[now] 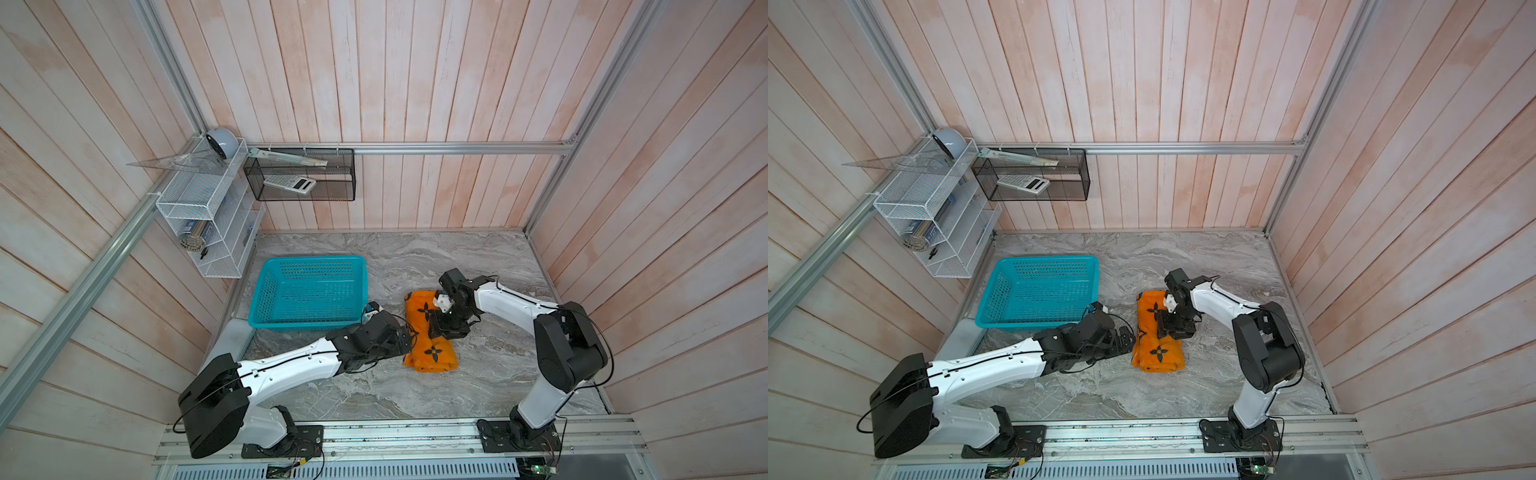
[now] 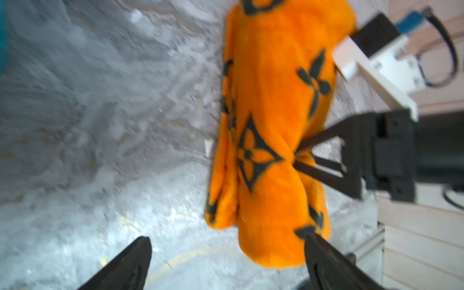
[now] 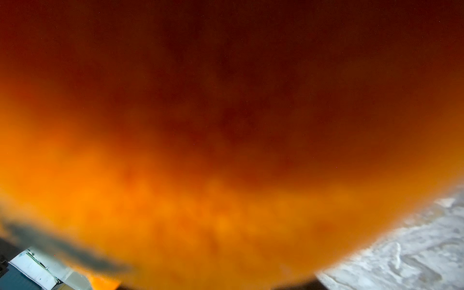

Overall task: Roll up the pillowcase
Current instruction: Move the pillowcase to the center of the board, then pick up the pillowcase at the center of the board.

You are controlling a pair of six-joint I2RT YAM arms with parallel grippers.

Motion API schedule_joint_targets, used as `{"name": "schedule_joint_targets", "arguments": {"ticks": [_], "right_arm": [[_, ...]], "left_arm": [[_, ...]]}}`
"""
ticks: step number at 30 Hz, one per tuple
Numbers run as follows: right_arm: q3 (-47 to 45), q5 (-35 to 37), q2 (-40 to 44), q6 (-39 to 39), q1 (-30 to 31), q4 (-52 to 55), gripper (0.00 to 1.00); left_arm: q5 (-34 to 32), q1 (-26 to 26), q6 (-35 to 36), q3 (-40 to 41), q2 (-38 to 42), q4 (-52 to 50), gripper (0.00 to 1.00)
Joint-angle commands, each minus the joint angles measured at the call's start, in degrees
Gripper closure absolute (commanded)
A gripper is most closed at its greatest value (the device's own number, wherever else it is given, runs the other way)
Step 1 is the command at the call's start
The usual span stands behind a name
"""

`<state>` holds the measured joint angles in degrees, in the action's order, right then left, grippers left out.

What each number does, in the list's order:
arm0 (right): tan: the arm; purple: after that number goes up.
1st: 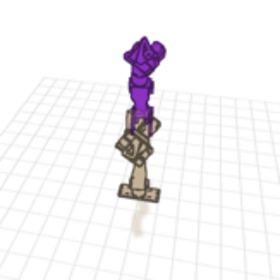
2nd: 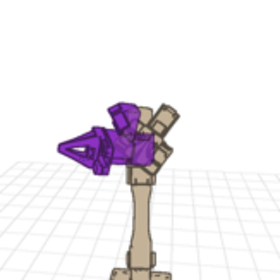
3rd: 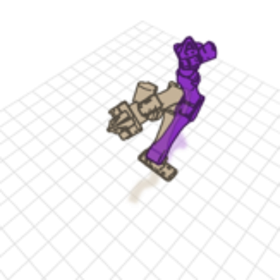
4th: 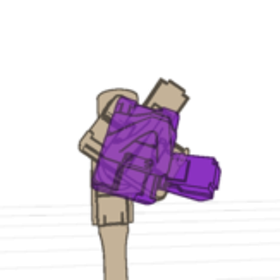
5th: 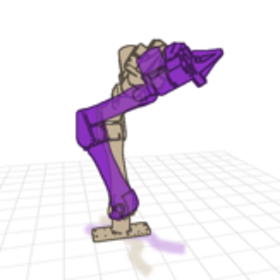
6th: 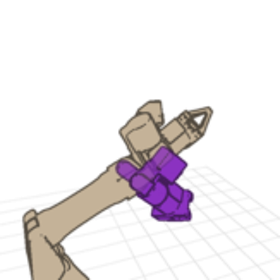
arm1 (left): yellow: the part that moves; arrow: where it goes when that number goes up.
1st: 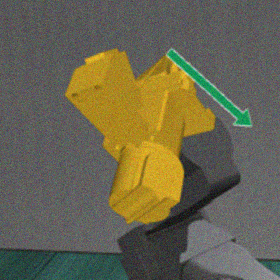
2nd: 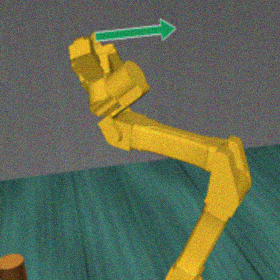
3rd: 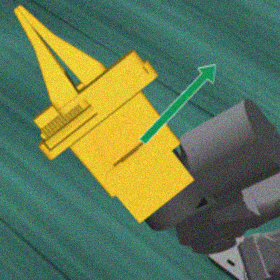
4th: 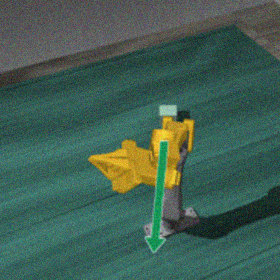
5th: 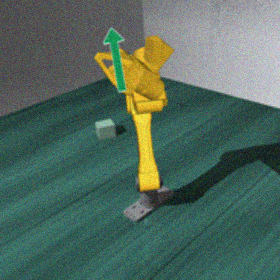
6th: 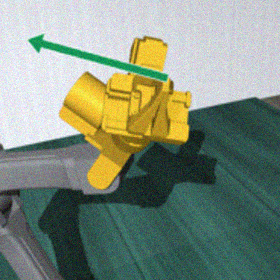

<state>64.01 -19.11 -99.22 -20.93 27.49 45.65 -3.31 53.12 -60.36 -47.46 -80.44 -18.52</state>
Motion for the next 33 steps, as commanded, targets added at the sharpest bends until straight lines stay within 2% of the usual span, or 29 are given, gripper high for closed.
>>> {"name": "schedule_joint_targets", "arguments": {"ticks": [1,5,11,14,18,23,28,33], "right_arm": [[-1.54,1.18,-2.17,0.39,1.26,-0.86,0.41],[-1.69,0.47,-2.21,0.11,1.34,-1.43,0.41],[-2.81,0.05,-2.51,-0.12,1.43,-2.35,0.41],[-3.10,0.02,-2.38,-0.17,1.39,-2.41,0.41],[-3.22,0.13,-2.03,-0.10,1.42,-2.24,0.41],[-3.32,0.04,-2.07,-0.33,1.68,-2.49,0.41],[-2.97,-0.08,-2.22,-0.67,2.31,-2.49,0.41],[-2.71,0.21,-1.13,-0.52,2.31,-1.72,0.41]], "left_arm": [[2.62,-2.24,4.73,-0.12,-4.70,7.00,0.00],[5.80,-3.56,6.35,-3.77,-11.97,10.72,0.00],[8.03,-4.34,2.56,-2.84,-16.73,21.11,0.00],[7.22,-4.34,0.17,-0.21,-15.81,24.84,0.01],[3.93,-4.38,0.06,3.17,-10.73,24.92,0.07],[4.13,-4.43,2.37,4.92,-7.32,28.38,0.04],[8.15,-4.42,2.39,1.96,-13.62,33.12,0.01],[8.27,-4.43,1.88,-2.44,-21.17,27.99,0.01]]}}
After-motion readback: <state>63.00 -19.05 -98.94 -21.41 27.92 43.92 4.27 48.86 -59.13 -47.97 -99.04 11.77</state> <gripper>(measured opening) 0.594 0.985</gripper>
